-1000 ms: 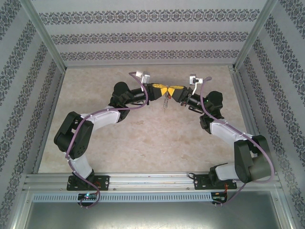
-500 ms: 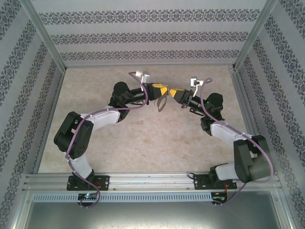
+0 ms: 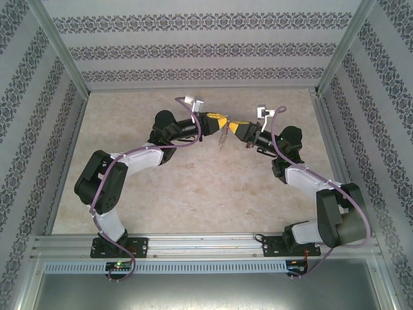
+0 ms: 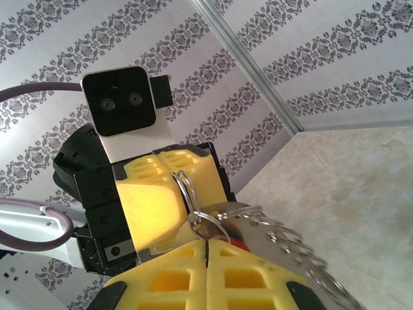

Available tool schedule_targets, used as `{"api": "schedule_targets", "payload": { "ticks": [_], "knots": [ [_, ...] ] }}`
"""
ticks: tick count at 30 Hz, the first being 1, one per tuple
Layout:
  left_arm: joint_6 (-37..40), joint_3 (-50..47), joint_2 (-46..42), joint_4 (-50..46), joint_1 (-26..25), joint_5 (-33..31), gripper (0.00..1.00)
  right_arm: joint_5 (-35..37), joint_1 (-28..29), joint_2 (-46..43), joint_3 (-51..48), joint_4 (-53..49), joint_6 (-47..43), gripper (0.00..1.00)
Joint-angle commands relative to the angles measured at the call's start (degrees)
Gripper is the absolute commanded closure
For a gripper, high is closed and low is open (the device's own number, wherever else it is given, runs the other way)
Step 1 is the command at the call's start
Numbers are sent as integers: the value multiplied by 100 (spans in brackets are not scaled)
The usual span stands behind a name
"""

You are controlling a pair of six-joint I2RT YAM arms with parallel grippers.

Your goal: Put the keys on the keyring

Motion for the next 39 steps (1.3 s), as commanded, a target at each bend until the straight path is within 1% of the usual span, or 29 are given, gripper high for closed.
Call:
{"api": "schedule_targets", "payload": {
  "ticks": [1, 2, 3, 5, 11, 16, 21, 25, 33, 38, 39],
  "knots": [
    [-49, 233, -2, 420, 45, 67, 100, -81, -255, -267, -136, 198, 31, 83],
    [-60, 241, -4, 418, 45, 80, 100, -64, -309, -308, -132, 186, 51, 72],
    [-60, 236, -3, 418, 45, 93, 100, -64, -347, -345, -104, 181, 69, 65],
    [-57, 236, -11, 402, 45, 101, 100, -67, -371, -373, -28, 171, 103, 60],
    [-93, 260, -13, 402, 45, 112, 100, -126, -321, -188, 273, 302, 226, 56],
    [-125, 271, -9, 402, 45, 120, 100, -138, -133, 28, 476, 373, 229, 51],
    [-128, 296, 0, 394, 45, 117, 100, -117, 9, 197, 584, 405, 210, 50],
    [-137, 289, 15, 394, 45, 118, 100, -122, 48, 272, 620, 504, 258, 52],
    [-158, 319, 39, 407, 45, 114, 100, -156, 101, 312, 613, 582, 279, 63],
    [-188, 315, 54, 429, 45, 114, 100, -195, 131, 347, 654, 635, 301, 66],
    [-190, 315, 58, 437, 45, 116, 100, -195, 130, 352, 655, 637, 314, 67]
  ]
}}
